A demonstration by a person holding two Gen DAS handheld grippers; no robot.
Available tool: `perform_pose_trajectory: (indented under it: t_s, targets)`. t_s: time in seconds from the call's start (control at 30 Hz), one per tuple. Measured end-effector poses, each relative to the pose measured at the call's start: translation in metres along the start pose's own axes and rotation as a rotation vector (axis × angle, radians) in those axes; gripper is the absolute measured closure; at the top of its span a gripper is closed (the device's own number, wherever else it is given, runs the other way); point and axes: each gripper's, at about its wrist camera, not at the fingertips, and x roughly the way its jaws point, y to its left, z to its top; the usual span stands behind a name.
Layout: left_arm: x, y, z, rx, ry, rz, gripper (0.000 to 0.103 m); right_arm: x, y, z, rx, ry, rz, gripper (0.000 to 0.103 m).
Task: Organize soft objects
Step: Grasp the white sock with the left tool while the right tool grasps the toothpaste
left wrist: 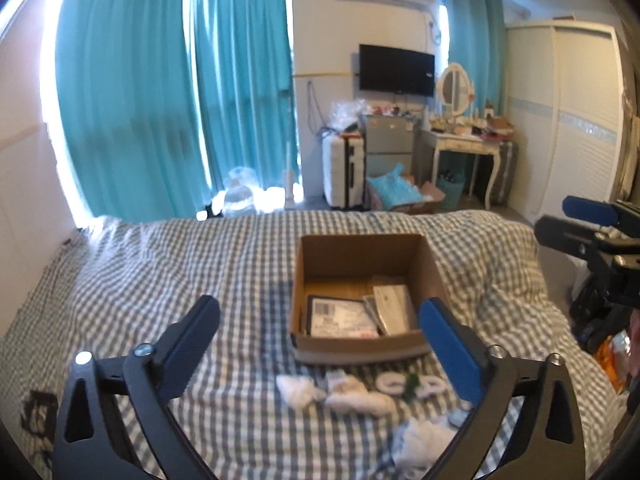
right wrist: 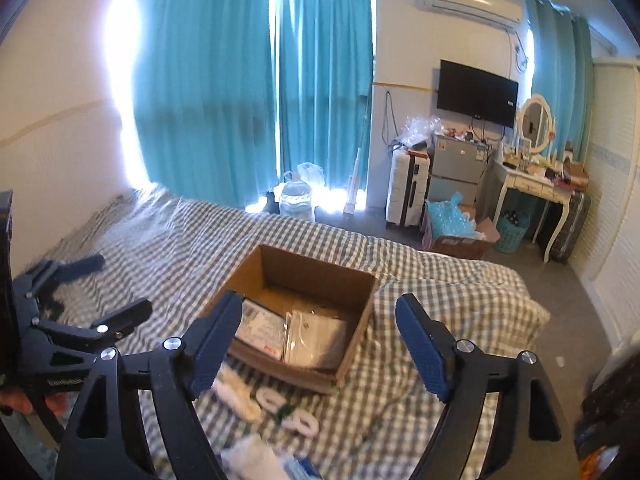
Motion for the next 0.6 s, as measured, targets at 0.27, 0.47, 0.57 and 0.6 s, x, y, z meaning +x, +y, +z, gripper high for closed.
perform_pose_trajectory:
  t_s: [0.27, 0.47, 0.57, 0.6]
  targets:
    - [-0.007, -0.018, -0.057, -0.024, 0.053, 0.021, 0.000, -0.038, 0.015, -0.046, -0.154, 0.112, -0.002, 0.024]
    - [0.036, -0.043, -0.115, -0.018, 0.211, 0.039, 0.000, 0.003, 0.020, -0.131, -0.250, 0.309, 0.012, 0.024]
    - [0.057, -0.055, -0.139, -0.010, 0.277, 0.014, 0.000, 0.027, 0.013, -0.160, -0.235, 0.395, 0.044, 0.026]
    - [0.063, -0.059, -0.146, -0.012, 0.299, 0.004, 0.000, 0.034, 0.013, -0.167, -0.238, 0.414, 0.050, 0.028]
